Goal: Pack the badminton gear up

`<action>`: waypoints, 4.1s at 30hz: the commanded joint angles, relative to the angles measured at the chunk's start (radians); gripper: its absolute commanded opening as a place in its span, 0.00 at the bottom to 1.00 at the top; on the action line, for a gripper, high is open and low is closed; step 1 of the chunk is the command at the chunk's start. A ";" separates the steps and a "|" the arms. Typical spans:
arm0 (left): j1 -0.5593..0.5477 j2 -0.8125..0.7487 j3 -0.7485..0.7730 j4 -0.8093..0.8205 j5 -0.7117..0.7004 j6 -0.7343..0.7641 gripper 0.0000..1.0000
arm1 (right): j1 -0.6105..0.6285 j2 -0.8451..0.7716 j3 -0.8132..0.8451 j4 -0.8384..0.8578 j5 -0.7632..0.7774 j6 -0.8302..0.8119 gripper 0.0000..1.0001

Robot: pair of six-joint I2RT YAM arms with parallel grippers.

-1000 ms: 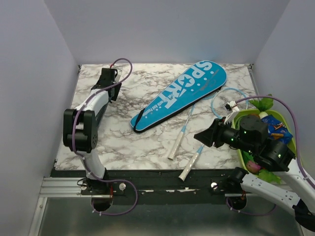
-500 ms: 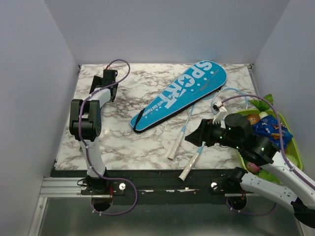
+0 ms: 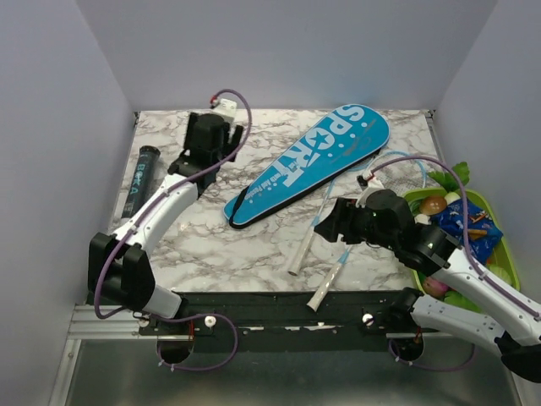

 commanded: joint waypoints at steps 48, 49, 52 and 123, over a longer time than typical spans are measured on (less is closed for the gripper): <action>-0.390 0.415 -0.088 0.228 0.541 0.108 0.22 | -0.091 -0.059 -0.245 -0.008 0.099 0.115 0.67; -0.388 0.420 -0.088 0.227 0.543 0.108 0.20 | -0.091 -0.061 -0.249 -0.004 0.099 0.117 0.67; -0.390 0.425 -0.088 0.219 0.538 0.108 0.20 | -0.090 -0.062 -0.263 0.007 0.084 0.124 0.67; -0.258 -0.445 -0.717 0.426 0.369 -0.866 0.00 | -0.363 0.833 0.260 0.131 0.146 -0.080 0.63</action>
